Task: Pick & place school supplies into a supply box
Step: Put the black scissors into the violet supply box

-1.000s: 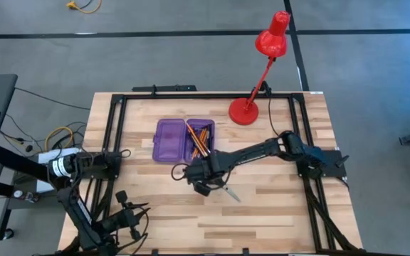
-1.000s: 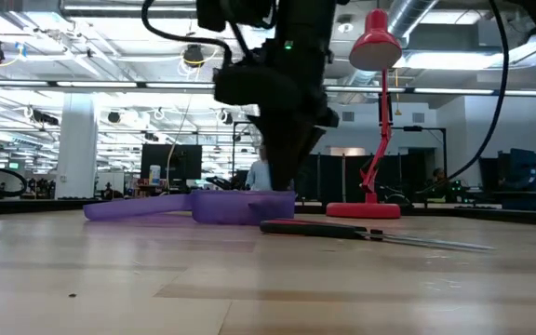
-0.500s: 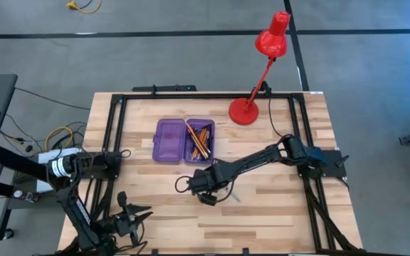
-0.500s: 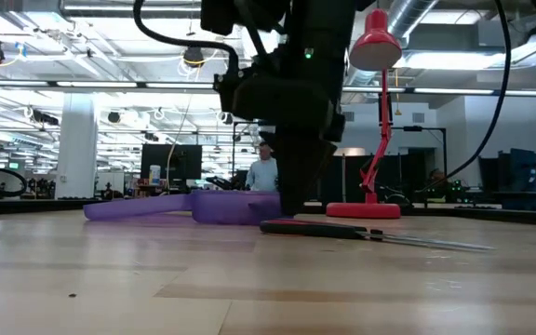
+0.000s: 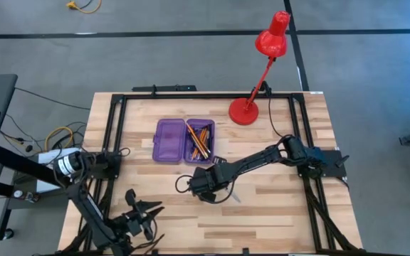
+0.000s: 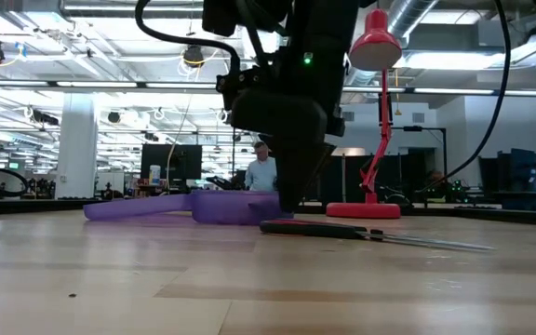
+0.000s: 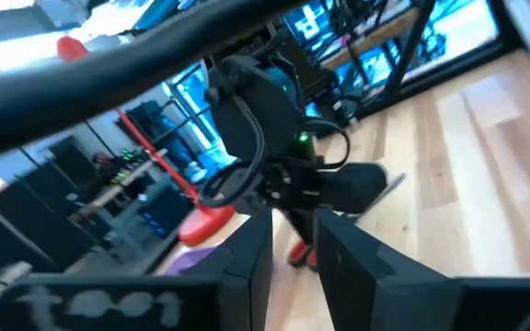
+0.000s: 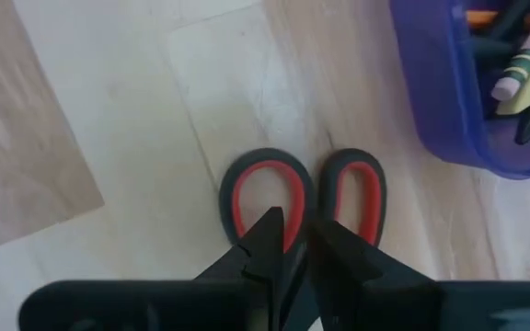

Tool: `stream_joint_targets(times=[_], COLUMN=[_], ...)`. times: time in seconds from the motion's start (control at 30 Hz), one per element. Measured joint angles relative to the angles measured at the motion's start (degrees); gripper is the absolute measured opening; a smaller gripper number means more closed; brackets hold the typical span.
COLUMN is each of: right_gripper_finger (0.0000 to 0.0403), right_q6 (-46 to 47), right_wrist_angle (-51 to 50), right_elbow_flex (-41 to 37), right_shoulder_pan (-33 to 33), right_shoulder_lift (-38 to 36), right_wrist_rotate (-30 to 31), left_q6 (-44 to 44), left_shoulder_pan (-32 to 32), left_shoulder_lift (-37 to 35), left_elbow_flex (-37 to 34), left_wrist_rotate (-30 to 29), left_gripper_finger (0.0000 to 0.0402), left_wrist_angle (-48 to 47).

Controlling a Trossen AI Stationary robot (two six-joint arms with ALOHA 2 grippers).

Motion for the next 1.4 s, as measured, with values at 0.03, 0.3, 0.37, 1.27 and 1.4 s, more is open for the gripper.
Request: stream_joint_targets(times=[0.03,0.3,0.37,1.27,1.4], right_gripper_finger=[0.0042,0.0042,0.0042,0.0042,0.0052], right_q6=[0.00,0.04,0.04,7.50,10.53], right_wrist_angle=[-0.02,0.36,0.72,4.91,3.54], right_elbow_flex=[0.00,0.00,0.00,-8.07,-8.33], right_shoulder_pan=[-0.07,-0.64,-0.62,-3.39,-2.27], right_shoulder_lift=[0.00,0.00,0.00,-0.91,-1.32], right_wrist_rotate=[-0.04,-0.18,-0.79,-9.57,-7.21], left_q6=[1.72,3.53,4.50,6.30,6.28], left_shoulder_pan=[0.34,3.84,4.17,4.00,4.00], left_shoulder_lift=[0.00,-0.02,-0.02,-0.02,-0.02], left_elbow_flex=[0.42,0.64,0.61,0.59,0.59], left_wrist_rotate=[0.04,0.06,0.07,5.43,5.44], left_gripper_finger=[0.0073,0.0073,0.0073,0.0073,0.0073], left_wrist_angle=[0.00,1.03,1.52,1.58,1.56])
